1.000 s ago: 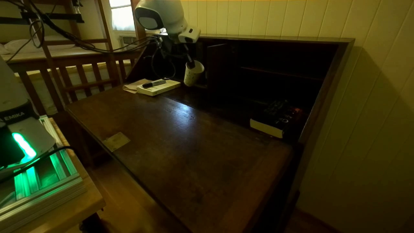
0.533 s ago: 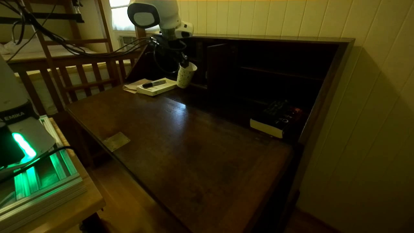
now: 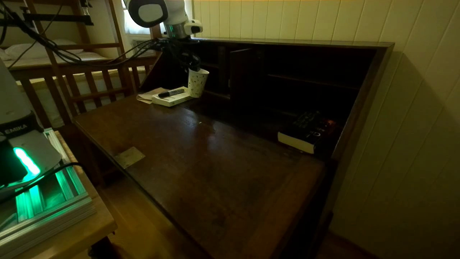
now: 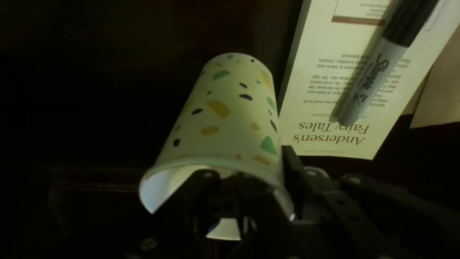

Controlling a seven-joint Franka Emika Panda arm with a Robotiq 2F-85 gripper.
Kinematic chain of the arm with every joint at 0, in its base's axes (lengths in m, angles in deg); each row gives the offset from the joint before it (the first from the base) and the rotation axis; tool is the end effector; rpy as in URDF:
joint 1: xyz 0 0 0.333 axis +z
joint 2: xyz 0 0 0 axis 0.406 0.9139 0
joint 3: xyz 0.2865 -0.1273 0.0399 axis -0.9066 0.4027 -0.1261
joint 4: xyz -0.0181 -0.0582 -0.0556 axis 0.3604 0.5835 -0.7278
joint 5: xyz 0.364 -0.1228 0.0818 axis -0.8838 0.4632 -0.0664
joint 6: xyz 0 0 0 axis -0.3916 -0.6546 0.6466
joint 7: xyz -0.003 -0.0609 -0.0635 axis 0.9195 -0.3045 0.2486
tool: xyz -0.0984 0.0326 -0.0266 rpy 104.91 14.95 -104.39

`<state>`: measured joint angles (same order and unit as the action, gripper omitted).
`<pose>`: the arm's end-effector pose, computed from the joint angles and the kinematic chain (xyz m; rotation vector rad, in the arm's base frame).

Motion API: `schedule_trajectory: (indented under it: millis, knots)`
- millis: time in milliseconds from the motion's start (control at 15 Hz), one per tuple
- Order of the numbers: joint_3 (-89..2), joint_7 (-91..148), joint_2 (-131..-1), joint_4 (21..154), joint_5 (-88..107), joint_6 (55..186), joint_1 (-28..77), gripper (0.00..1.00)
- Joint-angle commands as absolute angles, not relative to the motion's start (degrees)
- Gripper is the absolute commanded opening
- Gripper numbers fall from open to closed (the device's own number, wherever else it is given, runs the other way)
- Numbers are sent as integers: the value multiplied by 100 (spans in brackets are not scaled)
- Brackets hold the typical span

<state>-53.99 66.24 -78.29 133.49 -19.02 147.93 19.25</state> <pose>0.5184 -0.0028 0.3092 -2.9548 -0.3258 -0.5540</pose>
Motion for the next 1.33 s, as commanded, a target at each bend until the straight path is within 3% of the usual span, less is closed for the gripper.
schedule_trajectory:
  millis: [0, 400, 1267]
  knots:
    - [-5160, 5450, -8458, 14003, -651, 15108, 2202, 1]
    - [-5172, 2779, -8649, 14290, 1680, 15452, 1893, 1]
    - [-5328, -655, -8492, 14190, 4002, 14783, 1825, 1]
